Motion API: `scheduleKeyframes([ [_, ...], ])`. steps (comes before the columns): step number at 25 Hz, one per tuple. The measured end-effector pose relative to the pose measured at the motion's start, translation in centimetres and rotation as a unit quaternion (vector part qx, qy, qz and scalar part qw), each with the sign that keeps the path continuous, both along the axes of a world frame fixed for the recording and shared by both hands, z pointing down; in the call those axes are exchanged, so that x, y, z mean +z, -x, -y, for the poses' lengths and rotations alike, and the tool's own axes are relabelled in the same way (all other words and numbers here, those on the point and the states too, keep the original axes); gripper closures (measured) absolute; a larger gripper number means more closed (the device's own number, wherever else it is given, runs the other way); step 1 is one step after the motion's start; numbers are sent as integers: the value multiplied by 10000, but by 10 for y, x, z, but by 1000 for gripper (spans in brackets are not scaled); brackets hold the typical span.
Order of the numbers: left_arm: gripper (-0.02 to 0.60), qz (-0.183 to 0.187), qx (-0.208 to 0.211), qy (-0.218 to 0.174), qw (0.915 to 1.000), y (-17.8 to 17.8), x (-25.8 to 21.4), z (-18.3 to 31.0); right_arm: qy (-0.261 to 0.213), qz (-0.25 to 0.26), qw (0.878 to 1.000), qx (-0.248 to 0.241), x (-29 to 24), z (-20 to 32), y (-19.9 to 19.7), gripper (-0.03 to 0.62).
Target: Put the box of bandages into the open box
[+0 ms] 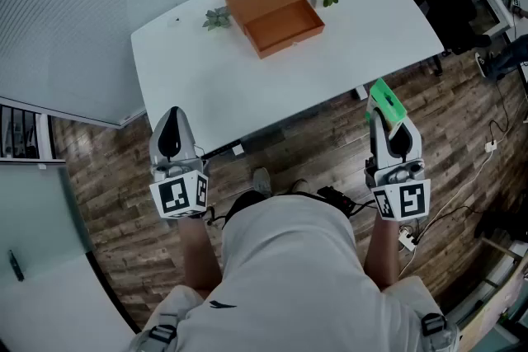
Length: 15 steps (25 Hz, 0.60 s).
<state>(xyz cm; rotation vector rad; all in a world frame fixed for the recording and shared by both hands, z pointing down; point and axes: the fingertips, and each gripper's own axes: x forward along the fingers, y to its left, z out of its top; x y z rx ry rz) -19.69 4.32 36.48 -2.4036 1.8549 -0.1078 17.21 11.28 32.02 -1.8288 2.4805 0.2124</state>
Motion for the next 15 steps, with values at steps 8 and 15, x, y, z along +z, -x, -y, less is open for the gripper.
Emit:
scheduleKeyframes([
  [8, 577, 40, -24, 59, 10000, -2, 5, -1, 55, -33, 10000, -17, 4, 3, -2, 508],
  [15, 577, 65, -9, 51, 10000, -2, 3, -2, 42, 190, 9998, -33, 4, 4, -4, 503],
])
